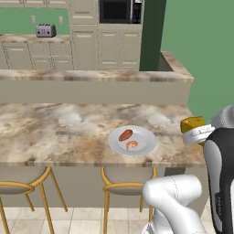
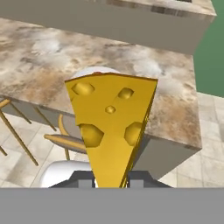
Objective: Take the cheese, shrimp, and sweet potato from the fridge and place them on the plate on the dining counter to create an appetizer plate.
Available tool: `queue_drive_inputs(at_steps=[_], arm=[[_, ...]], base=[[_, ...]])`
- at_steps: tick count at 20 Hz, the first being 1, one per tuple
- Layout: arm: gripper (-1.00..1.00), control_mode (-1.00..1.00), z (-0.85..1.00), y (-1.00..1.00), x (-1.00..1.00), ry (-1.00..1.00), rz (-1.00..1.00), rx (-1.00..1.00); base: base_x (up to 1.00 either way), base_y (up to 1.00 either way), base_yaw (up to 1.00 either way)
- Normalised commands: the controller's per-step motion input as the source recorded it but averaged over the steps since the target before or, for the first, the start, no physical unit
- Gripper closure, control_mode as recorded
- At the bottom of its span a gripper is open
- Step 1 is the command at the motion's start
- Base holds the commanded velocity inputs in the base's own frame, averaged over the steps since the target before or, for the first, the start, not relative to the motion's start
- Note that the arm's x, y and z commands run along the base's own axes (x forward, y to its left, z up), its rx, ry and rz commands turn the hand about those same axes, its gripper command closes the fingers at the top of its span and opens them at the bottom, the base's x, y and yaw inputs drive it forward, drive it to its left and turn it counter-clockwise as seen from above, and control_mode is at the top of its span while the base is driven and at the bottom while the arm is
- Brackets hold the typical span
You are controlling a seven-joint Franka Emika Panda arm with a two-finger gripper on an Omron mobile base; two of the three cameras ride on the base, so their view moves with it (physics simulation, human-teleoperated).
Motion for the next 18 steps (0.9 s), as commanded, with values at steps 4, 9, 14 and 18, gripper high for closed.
queue_drive_inputs(at_steps=[4, 9, 14, 18], arm=[[1.00, -1.00, -0.23, 0.00, 0.66, 0.06, 0.00, 0.00], [1.00, -1.00, -0.31, 0.00, 0.76, 0.08, 0.00, 0.00], [1.00, -1.00, -0.57, 0.00, 0.59, 0.10, 0.00, 0.00], [1.00, -1.00, -0.66, 0.00, 0.59, 0.05, 0.01, 0.00]], base=[[0.00, 0.00, 0.00], [0.00, 0.00, 0.00], [0.00, 0.00, 0.00], [0.00, 0.00, 0.00]])
